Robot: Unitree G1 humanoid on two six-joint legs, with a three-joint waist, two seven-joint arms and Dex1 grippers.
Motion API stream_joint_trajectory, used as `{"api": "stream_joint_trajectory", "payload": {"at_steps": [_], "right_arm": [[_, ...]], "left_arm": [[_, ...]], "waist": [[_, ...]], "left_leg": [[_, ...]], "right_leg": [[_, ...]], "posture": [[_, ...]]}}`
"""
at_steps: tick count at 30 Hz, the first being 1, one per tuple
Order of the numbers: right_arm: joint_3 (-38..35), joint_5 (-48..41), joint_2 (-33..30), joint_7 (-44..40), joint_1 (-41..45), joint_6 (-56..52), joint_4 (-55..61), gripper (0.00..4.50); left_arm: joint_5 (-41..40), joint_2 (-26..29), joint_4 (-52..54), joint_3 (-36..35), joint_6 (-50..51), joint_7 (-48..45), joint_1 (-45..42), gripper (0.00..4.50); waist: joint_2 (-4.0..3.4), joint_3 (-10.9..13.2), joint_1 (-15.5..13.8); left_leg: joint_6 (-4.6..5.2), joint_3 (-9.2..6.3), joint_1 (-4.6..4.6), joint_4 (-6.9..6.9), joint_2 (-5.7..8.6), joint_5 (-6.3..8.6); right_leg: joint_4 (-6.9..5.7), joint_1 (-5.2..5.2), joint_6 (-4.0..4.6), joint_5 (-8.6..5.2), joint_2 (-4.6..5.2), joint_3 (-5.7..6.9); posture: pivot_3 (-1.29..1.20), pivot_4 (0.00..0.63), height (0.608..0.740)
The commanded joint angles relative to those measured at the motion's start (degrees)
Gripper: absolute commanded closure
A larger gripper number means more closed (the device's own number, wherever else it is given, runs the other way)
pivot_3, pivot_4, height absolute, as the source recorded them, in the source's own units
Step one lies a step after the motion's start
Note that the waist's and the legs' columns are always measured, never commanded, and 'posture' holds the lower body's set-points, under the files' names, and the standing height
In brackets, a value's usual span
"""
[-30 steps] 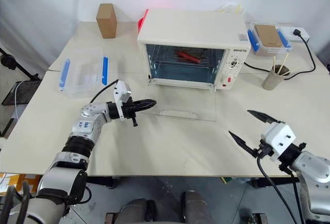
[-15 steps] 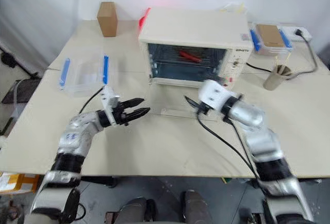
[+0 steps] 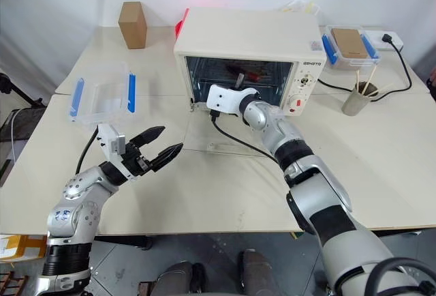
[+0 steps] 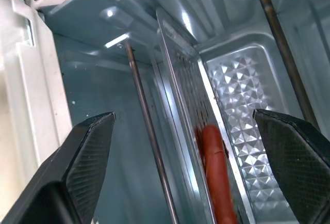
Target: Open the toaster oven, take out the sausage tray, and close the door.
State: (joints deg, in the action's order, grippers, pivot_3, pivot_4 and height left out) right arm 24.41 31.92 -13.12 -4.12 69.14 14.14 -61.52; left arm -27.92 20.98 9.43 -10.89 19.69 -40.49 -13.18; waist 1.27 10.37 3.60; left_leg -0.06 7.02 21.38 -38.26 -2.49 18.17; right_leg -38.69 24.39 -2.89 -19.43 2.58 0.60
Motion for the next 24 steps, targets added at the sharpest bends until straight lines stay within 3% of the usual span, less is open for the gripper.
{"api": "stream_joint_trajectory", "payload": {"at_steps": [1, 3, 14, 24], "right_arm": [[0.21, 0.90, 0.64, 2.00, 3.15, -0.14, -3.84, 0.39], [0.24, 1.22, 0.97, 2.77, 3.99, -0.44, -5.57, 0.86], [-0.04, 1.91, 0.81, 5.13, 6.67, -1.34, -8.89, 4.48], [0.48, 3.00, -0.94, 4.60, 6.60, 1.20, -4.64, 4.48]], "left_arm": [[-0.83, 0.04, 1.79, 0.33, -0.78, 0.49, -1.02, 0.00], [-0.72, 0.10, 1.19, 0.60, -0.96, 0.54, -1.69, 0.00], [0.70, -0.09, -8.38, 3.58, -4.82, -3.34, -11.04, 0.00], [1.89, -1.32, -33.94, 3.35, -11.47, -9.32, -32.89, 0.00]], "waist": [[0.00, 0.00, 0.02], [0.00, 0.00, 0.03], [0.00, 0.00, 0.89], [0.00, 0.00, 1.03]], "left_leg": [[0.00, 0.00, 0.00, 0.01, 0.00, 0.00], [0.00, 0.01, 0.00, 0.02, 0.00, 0.00], [-0.04, -0.01, 0.02, 0.05, 0.00, -0.02], [-0.05, -0.05, 0.18, 0.00, 0.00, -0.05]], "right_leg": [[0.00, 0.00, 0.00, 0.00, 0.00, 0.00], [0.00, 0.01, 0.00, 0.00, 0.00, 0.00], [-0.03, 0.02, 0.00, 0.00, -0.02, 0.02], [0.01, 0.11, 0.00, 0.00, -0.04, 0.10]], "posture": [[0.00, 0.150, 0.740], [0.00, 0.150, 0.740], [0.00, 0.150, 0.740], [0.00, 0.150, 0.740]]}}
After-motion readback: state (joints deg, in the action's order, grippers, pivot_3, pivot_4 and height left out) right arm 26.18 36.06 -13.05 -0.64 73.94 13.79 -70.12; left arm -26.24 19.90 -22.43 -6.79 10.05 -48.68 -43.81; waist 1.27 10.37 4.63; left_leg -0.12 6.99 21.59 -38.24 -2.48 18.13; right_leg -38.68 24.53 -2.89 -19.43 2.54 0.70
